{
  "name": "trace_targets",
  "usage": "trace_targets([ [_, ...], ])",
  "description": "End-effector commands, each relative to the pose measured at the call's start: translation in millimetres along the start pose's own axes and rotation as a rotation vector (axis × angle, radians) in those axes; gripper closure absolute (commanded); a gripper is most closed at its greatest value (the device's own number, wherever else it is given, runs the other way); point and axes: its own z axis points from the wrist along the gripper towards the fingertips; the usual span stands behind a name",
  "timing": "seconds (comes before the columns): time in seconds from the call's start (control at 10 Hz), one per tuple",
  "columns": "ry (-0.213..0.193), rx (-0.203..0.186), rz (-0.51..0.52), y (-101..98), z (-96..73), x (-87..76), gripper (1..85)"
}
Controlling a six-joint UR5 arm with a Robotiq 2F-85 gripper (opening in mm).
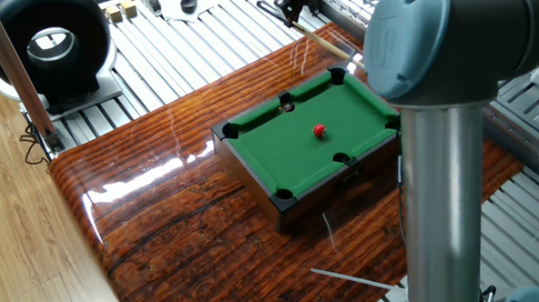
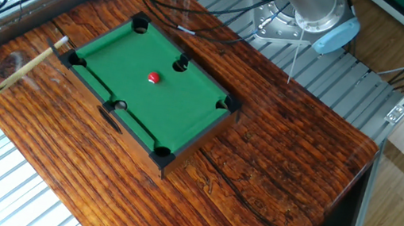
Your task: Hit the pool ball
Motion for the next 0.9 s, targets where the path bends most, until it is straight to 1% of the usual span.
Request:
trace_targets([
  [0.0,0.013,-0.009,0.041,9.2,-26.2,21.1,84.7],
  [0.1,0.017,0.003,0.052,7.0,-27.4,23.4,84.7],
  [0.3,-0.008,0.012,0.03,4.6,-27.4,16.9,84.7],
  [0.4,-0.02,0.046,0.002,-4.2,-27.7,13.6,84.7],
  [0.5,-0.025,0.07,-0.042,-10.3,-28.1,12.0,84.7],
  [0.6,-0.016,0.054,-0.06,-6.1,-27.7,14.4,84.7],
  [0.7,0.003,0.042,-0.057,-3.1,-27.6,19.2,84.7],
  [0.8,0.005,0.021,-0.025,2.2,-27.4,20.1,84.7],
])
